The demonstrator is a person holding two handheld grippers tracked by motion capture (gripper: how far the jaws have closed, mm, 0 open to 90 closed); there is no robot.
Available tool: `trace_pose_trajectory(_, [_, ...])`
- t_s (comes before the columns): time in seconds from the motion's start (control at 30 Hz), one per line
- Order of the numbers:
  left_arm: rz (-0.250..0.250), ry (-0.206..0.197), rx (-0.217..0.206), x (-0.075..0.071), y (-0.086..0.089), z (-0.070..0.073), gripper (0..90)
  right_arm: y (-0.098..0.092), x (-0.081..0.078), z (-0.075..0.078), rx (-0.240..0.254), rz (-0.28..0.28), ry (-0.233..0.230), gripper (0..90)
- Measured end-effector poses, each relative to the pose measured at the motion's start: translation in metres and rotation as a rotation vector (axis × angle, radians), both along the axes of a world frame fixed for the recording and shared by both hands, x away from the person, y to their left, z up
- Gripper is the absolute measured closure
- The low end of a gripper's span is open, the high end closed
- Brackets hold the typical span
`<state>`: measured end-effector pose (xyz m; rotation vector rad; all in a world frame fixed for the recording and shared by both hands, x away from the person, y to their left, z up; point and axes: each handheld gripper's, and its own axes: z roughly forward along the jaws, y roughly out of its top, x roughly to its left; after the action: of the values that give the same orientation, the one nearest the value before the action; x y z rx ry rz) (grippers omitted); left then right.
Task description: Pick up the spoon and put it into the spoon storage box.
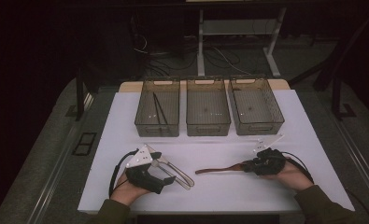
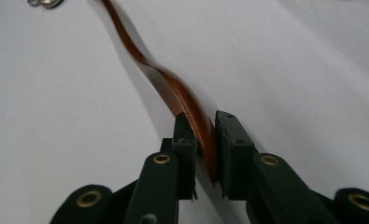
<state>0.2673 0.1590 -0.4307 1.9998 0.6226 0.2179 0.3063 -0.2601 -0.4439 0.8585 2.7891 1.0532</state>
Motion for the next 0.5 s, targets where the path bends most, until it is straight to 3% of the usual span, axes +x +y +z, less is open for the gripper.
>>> trace_pose_trajectory(0.27, [-0.001, -0.003, -0.001, 0.0001, 0.0003, 0.0002, 0.0, -0.0007, 0.0003, 0.0009, 0.003, -0.002, 0.009, 79.2])
trace_pose_trajectory(0.5, [0.006, -0.002, -0.008, 0.001, 0.0014, -0.0004, 0.0, -0.0071, 0.0026, 0.0058, 0.049, -0.055, 0.004, 79.4])
